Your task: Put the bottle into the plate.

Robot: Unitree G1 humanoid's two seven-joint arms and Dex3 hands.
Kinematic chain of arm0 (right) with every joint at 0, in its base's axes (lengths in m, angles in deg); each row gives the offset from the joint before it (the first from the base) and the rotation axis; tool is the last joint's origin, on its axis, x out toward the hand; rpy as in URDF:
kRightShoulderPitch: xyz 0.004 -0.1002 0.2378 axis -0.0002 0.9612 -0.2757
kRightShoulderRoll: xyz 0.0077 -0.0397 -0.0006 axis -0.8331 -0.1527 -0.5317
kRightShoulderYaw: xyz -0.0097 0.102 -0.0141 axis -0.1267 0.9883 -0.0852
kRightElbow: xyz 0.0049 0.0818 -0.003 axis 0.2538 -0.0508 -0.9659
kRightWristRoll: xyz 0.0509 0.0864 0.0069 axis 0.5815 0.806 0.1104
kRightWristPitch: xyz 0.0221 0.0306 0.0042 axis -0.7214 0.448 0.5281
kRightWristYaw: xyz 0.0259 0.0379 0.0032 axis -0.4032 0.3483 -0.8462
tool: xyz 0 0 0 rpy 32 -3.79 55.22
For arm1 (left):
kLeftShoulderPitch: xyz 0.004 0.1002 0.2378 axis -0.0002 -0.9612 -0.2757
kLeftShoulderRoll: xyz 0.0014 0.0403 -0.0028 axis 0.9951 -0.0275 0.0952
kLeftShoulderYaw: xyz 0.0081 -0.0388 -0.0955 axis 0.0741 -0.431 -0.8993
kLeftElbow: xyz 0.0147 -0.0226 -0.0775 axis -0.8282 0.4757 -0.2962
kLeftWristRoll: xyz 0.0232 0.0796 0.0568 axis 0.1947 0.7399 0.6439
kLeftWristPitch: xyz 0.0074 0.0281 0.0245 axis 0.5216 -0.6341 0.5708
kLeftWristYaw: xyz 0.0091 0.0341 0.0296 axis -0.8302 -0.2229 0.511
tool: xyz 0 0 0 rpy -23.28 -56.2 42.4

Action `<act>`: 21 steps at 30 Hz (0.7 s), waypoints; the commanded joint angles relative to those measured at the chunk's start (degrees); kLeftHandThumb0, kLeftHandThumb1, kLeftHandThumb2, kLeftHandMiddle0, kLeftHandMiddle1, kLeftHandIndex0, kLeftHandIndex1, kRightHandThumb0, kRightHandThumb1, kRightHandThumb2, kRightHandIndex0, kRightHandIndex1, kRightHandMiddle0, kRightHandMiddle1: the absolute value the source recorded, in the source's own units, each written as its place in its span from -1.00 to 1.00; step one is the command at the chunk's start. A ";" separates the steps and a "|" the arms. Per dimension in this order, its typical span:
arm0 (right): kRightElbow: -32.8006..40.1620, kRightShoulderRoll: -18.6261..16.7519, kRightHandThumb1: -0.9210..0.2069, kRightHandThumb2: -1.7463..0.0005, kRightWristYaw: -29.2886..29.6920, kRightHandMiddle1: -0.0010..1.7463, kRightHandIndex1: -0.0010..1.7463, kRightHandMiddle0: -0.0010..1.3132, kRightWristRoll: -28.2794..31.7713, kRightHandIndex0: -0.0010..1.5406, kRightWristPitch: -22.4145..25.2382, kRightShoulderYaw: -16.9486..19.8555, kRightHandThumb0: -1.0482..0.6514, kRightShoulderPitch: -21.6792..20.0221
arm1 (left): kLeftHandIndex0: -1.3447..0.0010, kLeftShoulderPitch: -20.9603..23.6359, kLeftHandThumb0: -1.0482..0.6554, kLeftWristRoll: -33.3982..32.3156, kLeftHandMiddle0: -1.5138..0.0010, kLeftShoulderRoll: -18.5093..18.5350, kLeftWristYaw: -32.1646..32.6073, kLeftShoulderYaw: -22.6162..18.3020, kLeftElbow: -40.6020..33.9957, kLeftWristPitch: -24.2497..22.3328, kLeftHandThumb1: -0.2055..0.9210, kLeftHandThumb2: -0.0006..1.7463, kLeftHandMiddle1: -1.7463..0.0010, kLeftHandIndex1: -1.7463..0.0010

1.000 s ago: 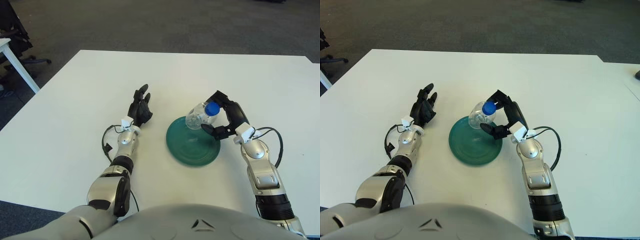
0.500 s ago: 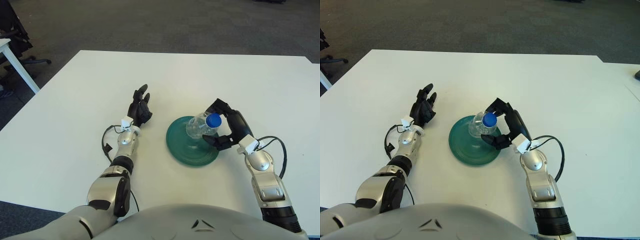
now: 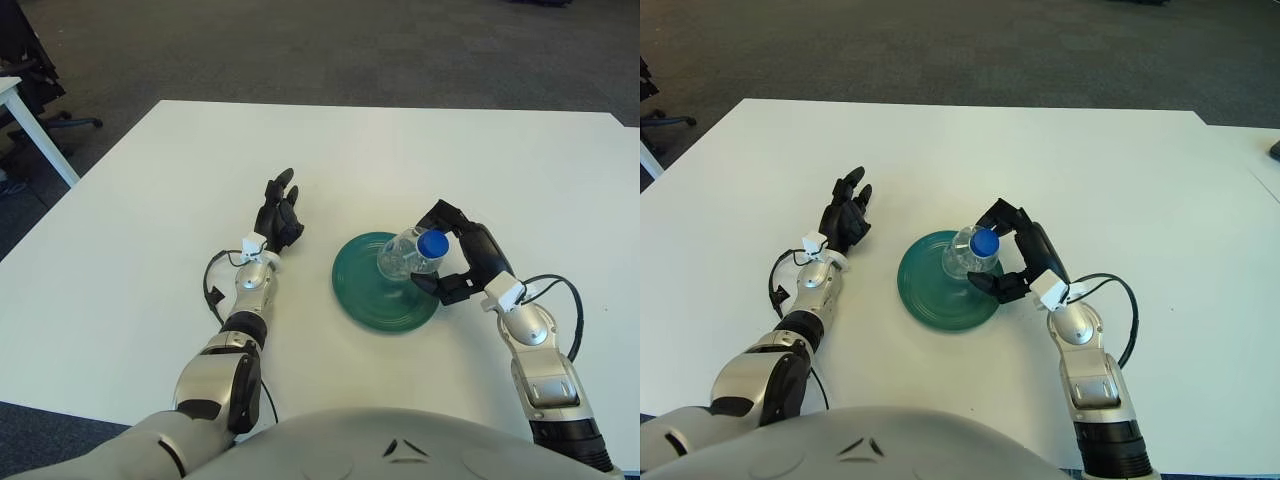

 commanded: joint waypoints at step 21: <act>3.09 9.23 0.16 -0.50 -9.70 1.00 1.00 0.52 2.49 0.65 14.43 1.60 0.08 -10.26 | 1.00 -8.99 -0.99 -2.00 0.59 -4.17 -1.03 -0.57 6.03 0.28 1.00 0.21 1.00 0.27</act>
